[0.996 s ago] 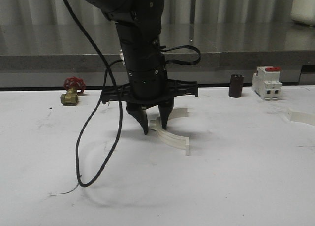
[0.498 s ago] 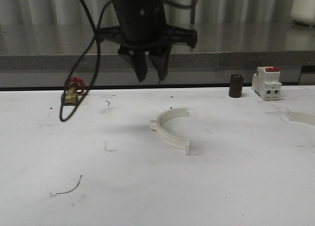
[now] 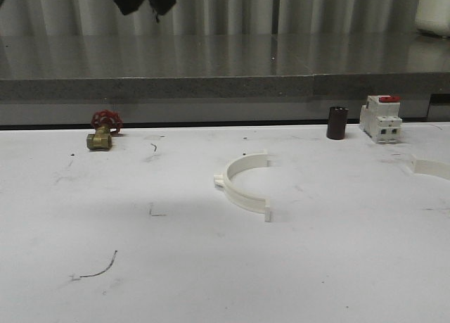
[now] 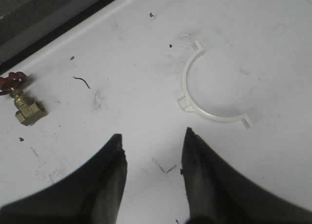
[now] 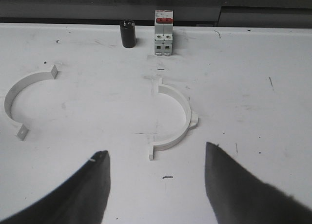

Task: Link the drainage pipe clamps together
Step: 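Open the left gripper and lift it away from the half-ring, then move the right gripper down over the other white half-ring clamp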

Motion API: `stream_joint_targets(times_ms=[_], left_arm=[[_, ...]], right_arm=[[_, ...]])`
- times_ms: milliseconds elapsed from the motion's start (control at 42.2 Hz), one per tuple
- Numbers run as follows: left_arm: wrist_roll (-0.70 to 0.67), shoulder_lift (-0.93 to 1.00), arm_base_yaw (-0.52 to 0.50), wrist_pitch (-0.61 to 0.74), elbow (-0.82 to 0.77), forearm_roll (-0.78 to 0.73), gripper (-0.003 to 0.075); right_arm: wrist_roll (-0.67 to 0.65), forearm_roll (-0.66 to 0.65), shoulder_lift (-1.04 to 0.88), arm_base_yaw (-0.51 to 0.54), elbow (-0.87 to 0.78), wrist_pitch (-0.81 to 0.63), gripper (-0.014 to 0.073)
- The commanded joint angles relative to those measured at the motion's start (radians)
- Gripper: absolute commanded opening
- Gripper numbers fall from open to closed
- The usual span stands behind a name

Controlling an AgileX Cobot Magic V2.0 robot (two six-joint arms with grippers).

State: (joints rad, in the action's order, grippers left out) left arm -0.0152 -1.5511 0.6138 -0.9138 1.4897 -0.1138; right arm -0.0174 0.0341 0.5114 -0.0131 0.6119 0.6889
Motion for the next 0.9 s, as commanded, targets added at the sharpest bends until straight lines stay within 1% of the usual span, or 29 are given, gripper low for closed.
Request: stream_joint_targets(times_ms=[0,213,308,379,498,616,735,877], left_arm=[[0.028,0.128,0.001,0.066,-0.051,0.005,0.0273],[0.029,0.332,0.0,0.165,-0.268,0.043,0.0273],[0.029,0.419,0.0,0.208,-0.364,0.1,0.0273],[0.056,0.487,0.0,0.224,-0.431,0.141,0.0273],[0.057,0.607,0.0,0.314,-0.56,0.145,0.0273],[0.057,0.705,0.0,0.338,-0.671,0.15,0.0273],[0.057,0.773,0.0,0.348,-0.754,0.147,0.0273],[0.057,0.805,0.0,0.366,-0.794,0.147,0.0273]], right_arm=[[0.003,-0.011,0.009,0.004,0.032,-0.065,0.0456],[0.003,-0.011,0.009,0.004,0.032,-0.065,0.0456],[0.003,-0.011,0.009,0.004,0.032,-0.065,0.0456],[0.003,-0.011,0.009,0.004,0.032,-0.065,0.0456],[0.003,-0.011,0.009,0.004,0.032,-0.065,0.0456],[0.003,-0.01,0.009,0.004,0.032,-0.066,0.0456],[0.003,-0.005,0.009,0.004,0.032,-0.067,0.0456],[0.003,0.016,0.009,0.004,0.032,-0.06,0.0456]])
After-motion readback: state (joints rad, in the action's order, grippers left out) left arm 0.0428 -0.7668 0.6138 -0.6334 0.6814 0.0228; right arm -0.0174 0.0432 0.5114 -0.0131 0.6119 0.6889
